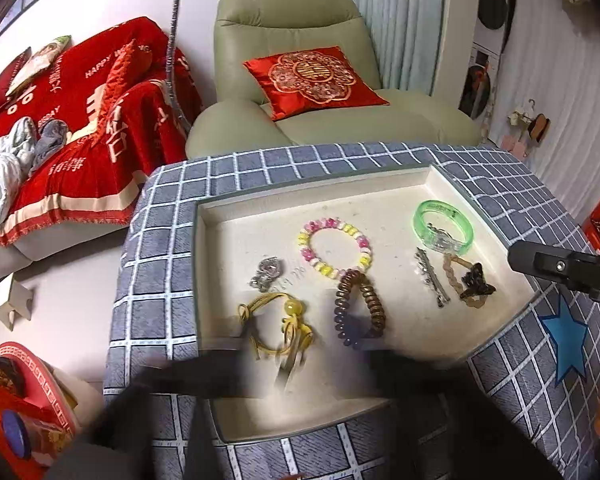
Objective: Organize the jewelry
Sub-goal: 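Carry both items into the cream tray and open both tools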
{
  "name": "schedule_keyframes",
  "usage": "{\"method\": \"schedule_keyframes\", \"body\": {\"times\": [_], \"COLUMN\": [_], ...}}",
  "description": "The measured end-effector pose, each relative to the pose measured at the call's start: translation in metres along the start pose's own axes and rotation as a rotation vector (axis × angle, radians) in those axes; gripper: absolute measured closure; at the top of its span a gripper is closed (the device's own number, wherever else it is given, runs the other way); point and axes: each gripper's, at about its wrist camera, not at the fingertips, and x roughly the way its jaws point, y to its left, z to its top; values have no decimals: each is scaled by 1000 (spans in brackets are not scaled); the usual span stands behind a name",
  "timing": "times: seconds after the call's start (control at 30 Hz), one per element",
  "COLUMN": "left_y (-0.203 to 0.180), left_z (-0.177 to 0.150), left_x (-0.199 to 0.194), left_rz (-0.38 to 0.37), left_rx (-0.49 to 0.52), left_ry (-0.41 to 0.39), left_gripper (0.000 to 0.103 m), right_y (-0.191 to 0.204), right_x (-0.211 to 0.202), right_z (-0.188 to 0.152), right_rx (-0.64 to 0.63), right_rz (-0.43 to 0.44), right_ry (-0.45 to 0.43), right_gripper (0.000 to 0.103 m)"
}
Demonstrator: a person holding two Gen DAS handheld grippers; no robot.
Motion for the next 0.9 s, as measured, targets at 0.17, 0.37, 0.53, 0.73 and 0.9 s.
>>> {"method": "schedule_keyframes", "body": {"times": [0.17,0.37,0.53,0.73,0.9], "left_y": [2,3,5,5,5], "left_z": [3,1,-12,-32,-49], "left_x": [6,12,-6,-28,-44], "left_rz": [29,60,82,106,119], "left_rx": [0,3,-9,-30,-76], "left_ry": [-33,-37,-53,-65,-83], "left_gripper": [0,0,0,0,0], "right_y": [0,11,27,41,49], "right_x": [0,-1,-11,-22,-32], "right_z": [1,0,-11,-23,-43], "right_rx": [-6,-58,-132,-185,-235], "right_rz": [0,-61,-98,-143,-186], "right_ry": [0,-22,-98,-122,-122], "right_gripper": [24,15,0,0,0]}}
